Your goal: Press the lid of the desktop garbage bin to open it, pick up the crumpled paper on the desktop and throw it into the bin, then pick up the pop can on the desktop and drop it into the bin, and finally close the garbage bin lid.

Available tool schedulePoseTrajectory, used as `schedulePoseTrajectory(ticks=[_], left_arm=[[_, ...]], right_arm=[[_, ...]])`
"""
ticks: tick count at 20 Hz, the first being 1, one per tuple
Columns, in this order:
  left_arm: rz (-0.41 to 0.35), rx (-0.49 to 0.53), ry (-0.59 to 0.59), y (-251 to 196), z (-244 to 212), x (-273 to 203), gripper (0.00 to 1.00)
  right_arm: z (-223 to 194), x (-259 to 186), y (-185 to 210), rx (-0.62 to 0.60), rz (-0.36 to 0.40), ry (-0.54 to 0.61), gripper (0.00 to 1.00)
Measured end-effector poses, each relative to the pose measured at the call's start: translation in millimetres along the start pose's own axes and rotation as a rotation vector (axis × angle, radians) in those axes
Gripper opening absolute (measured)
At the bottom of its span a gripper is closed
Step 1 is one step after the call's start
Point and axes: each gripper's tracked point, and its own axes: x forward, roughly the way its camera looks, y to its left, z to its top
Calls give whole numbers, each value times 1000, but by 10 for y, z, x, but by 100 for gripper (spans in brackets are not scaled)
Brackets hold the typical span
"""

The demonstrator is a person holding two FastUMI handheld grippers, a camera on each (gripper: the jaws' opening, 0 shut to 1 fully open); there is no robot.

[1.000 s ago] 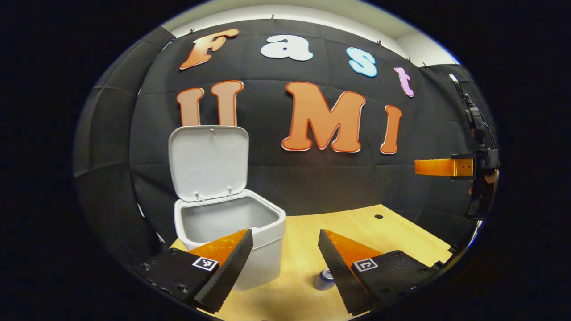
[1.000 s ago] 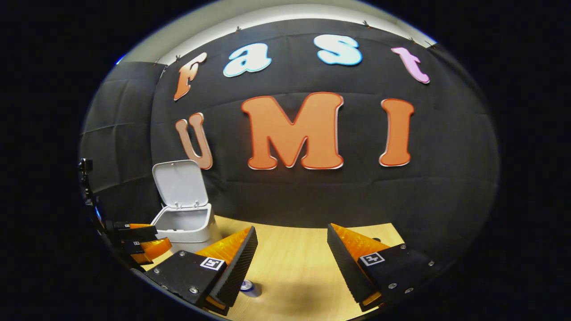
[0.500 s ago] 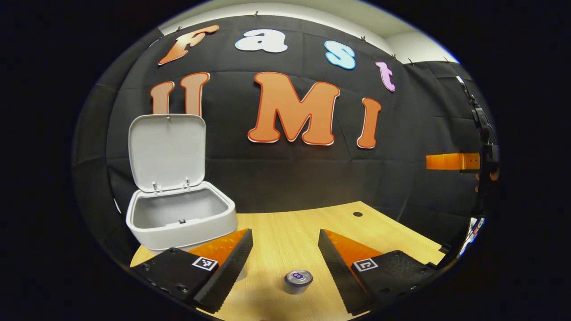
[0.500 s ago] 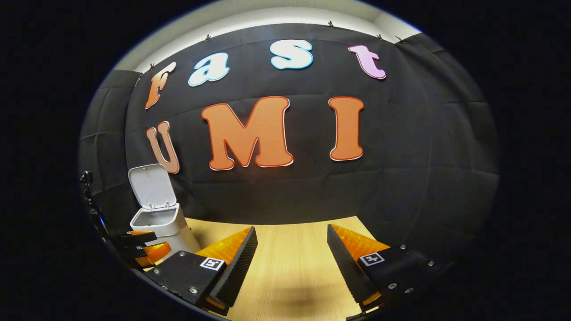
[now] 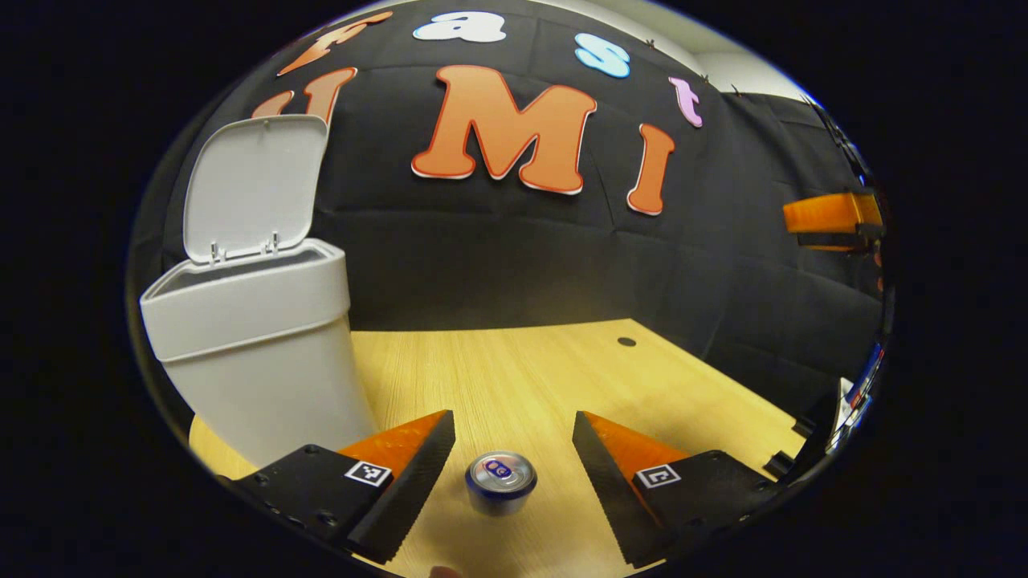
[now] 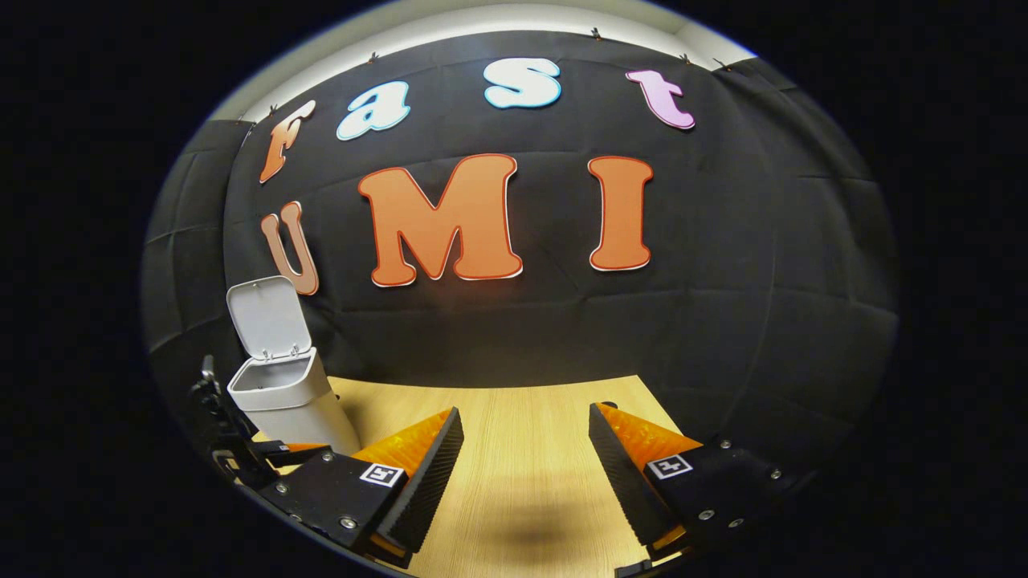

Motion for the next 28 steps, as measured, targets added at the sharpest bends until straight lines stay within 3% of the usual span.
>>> schedulePoseTrajectory(ticks=[15,23,24,25,28], left_arm=[[-3,34,292,118,-930,489,96],[10,43,299,134,-1058,655,96],[16,43,298,124,-1048,677,95],[13,46,293,111,-1042,658,85],[18,45,292,128,-1055,641,84]], right_arm=[[-94,40,-110,45,-10,36,94],[-91,40,-170,46,-24,44,94],[-94,46,-161,47,-23,45,94],[-108,40,-154,48,-22,48,94],[-133,51,-138,44,-22,54,94]])
